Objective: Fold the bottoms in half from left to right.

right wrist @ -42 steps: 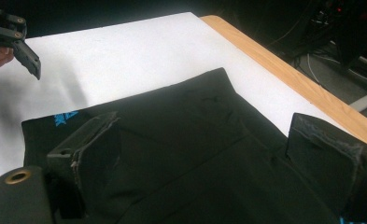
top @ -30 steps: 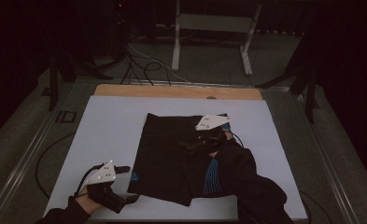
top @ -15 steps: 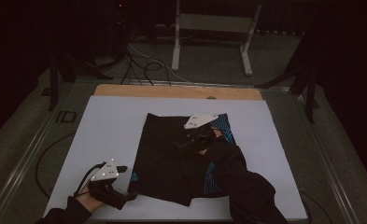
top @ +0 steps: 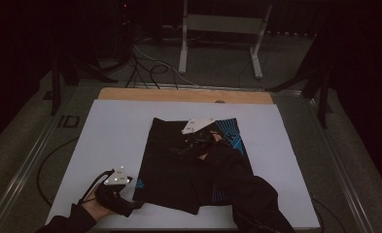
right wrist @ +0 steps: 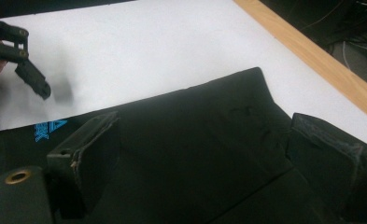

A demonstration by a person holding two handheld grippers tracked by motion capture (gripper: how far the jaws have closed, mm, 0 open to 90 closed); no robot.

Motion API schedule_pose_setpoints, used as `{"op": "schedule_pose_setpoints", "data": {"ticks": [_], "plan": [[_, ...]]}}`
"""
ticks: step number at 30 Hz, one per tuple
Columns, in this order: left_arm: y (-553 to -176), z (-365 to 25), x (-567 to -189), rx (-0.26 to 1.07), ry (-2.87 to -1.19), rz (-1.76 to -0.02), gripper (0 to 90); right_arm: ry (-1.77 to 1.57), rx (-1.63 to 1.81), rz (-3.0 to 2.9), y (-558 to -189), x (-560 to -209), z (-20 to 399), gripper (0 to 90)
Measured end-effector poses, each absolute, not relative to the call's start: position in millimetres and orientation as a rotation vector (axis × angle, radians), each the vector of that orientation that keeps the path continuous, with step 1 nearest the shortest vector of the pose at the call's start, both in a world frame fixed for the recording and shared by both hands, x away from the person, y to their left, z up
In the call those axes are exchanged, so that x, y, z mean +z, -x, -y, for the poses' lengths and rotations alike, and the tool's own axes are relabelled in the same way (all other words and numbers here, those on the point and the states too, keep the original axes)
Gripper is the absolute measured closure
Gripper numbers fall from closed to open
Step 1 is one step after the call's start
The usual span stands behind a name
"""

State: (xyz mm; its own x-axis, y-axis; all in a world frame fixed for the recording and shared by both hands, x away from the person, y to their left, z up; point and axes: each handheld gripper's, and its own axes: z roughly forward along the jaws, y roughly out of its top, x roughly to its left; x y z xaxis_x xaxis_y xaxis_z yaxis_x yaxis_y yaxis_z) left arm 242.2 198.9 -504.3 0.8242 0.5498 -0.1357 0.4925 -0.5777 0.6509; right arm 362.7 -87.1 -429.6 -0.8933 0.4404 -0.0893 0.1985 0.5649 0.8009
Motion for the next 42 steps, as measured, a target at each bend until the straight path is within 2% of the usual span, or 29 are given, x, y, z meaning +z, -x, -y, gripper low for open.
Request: {"op": "schedule_pose_setpoints", "data": {"ticks": [5,9,16,22,35,38,42], "plan": [[-241,-195,-507,0.075,-2.335,-0.729,8.7,-0.513,1.226,-2.539,-365,-433,80,10.3],[-242,-196,-509,0.086,-2.346,-0.752,16.1,-0.515,1.221,-2.549,-367,-435,76,10.3],[-244,-198,-509,0.094,-2.361,-0.766,33.7,-0.511,1.221,-2.558,-371,-439,70,10.3],[-242,-196,-508,0.154,-2.383,-0.76,49.8,-0.512,1.215,-2.568,-374,-441,63,10.3],[-246,-194,-508,0.098,-2.362,-0.795,76.9,-0.507,1.231,-2.581,-380,-444,49,10.3],[-246,-192,-507,0.093,-2.356,-0.803,82.4,-0.495,1.228,-2.584,-381,-444,46,10.3],[-244,-189,-503,0.13,-2.35,-0.809,84.7,-0.499,1.237,-2.585,-383,-444,42,10.3]]}}
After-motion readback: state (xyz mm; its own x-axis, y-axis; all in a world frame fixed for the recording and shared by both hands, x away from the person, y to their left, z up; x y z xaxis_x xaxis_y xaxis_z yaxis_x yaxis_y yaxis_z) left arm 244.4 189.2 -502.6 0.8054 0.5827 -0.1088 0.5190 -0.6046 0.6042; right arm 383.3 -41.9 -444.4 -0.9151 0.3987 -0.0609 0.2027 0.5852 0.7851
